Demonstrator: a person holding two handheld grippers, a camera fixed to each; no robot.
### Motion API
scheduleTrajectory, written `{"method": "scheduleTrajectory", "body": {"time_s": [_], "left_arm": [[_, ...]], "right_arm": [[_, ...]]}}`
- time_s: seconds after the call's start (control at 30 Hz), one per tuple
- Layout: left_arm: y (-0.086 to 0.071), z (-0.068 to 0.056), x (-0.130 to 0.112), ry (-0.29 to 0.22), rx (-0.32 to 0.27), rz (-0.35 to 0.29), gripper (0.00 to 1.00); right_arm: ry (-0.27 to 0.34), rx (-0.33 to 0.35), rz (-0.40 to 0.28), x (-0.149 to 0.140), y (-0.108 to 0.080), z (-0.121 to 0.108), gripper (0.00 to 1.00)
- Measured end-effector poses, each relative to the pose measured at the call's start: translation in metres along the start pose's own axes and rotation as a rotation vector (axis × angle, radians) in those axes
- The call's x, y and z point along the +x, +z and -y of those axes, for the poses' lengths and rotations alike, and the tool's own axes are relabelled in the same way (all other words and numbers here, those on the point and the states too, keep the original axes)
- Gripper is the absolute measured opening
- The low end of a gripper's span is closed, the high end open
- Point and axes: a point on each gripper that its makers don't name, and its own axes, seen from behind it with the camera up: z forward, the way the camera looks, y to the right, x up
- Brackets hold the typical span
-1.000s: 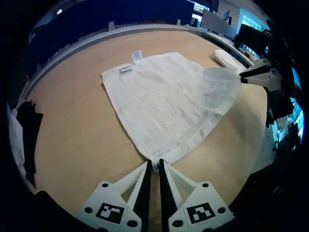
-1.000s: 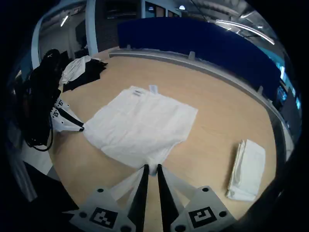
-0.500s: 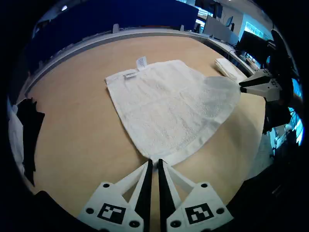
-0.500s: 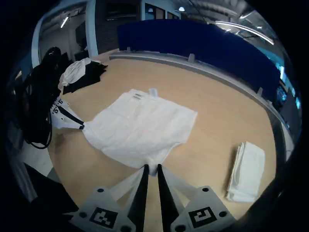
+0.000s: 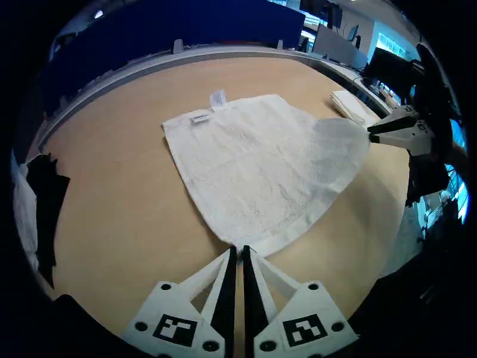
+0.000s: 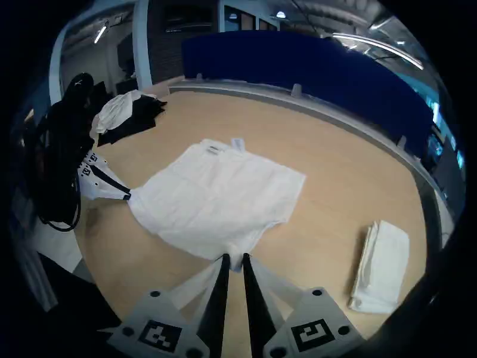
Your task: Fold towel
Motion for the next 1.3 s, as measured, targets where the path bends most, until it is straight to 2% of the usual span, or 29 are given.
{"method": "scheduleTrajectory", "body": {"time_s": [0.37, 0.87, 1.1, 1.3], "left_arm": [[-0.021, 0.005, 0.015, -0.035, 0.0, -0.009, 0.08], [-0.061, 0.004, 0.056, -0.05, -0.014, -0.057, 0.08], [-0.071, 0.002, 0.061, -0.059, -0.022, -0.061, 0.08], [-0.072, 0.0, 0.061, -0.084, -0.028, -0.065, 0.08]], "right_arm": [[0.003, 0.003, -0.014, 0.012, -0.006, 0.0, 0.17], [0.0, 0.005, -0.038, 0.034, -0.033, -0.002, 0.17], [0.011, 0.007, -0.039, 0.037, -0.041, -0.001, 0.17], [0.017, 0.002, -0.036, 0.036, -0.04, -0.004, 0.17]]}}
